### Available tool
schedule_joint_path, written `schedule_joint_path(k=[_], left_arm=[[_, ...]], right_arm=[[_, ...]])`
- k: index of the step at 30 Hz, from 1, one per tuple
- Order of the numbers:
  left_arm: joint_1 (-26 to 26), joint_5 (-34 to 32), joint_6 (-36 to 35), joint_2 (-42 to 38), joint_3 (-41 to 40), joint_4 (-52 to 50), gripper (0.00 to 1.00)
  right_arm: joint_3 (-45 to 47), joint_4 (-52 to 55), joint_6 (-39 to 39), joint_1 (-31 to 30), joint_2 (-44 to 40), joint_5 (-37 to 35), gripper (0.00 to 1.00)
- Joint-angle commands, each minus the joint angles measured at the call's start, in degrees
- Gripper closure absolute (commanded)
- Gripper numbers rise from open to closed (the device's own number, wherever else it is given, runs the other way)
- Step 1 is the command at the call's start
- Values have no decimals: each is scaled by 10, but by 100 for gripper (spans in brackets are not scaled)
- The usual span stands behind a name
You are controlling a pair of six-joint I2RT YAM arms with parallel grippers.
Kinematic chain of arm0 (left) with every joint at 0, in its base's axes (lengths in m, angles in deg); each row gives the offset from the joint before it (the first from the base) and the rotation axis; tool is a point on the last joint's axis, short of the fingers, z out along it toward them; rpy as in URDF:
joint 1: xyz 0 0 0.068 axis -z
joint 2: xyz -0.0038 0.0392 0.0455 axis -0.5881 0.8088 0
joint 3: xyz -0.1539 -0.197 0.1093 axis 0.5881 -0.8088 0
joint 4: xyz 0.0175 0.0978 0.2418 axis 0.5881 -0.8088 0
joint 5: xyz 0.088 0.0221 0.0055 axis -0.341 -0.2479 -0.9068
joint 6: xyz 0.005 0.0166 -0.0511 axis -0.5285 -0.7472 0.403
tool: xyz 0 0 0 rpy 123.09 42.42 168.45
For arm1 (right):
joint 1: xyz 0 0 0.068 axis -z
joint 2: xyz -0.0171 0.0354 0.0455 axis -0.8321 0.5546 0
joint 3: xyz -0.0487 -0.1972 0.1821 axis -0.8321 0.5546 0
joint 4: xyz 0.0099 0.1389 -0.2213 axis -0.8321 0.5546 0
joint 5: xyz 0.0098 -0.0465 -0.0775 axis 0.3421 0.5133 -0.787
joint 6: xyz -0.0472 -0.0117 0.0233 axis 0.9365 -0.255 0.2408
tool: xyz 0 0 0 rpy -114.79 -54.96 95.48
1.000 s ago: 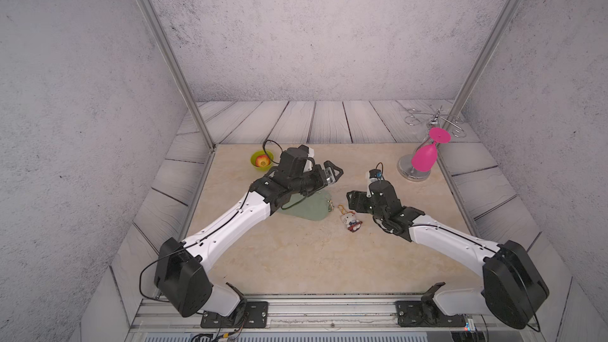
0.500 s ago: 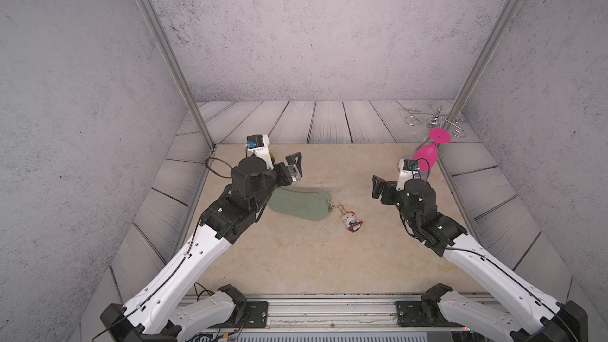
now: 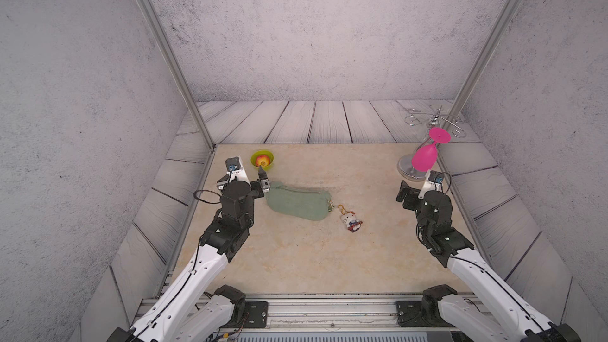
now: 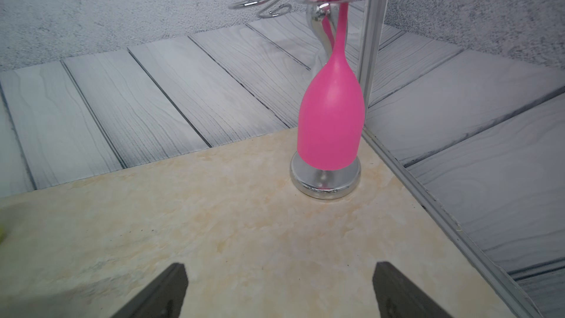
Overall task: Remove the decoration from the bag
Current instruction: Reset both arms
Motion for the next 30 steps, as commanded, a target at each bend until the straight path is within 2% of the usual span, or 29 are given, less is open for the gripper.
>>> schedule_joint_path(k=[1,7,13,17,19,25,26,28,30], left_arm=[[-32,-14,-55,9,-45,66,1],[-98,18,-73,45,-112,130,1],[-128,39,-106,85,-169,211,2],[-141,58,-116,126,-180,253,1],[-148,69,-113,159,-183,278,2],[-180,111,-96,254,-196,378,2],[-183,115,-93,267,-197,391,1],[-188,131,-88,297,-193,414,2],[-189,144,-91,331,-191,439,2]], right_arm=[[30,-57,30,12,21,-22,1],[68,-133,35,46,94,-46,1],[93,-200,44,65,166,-79,1],[109,-269,53,81,206,-84,1],[108,-277,52,92,211,-68,1],[145,-427,61,127,282,-2,1],[150,-468,71,129,300,14,1],[145,-483,93,134,335,85,1],[136,-525,111,136,376,119,1]])
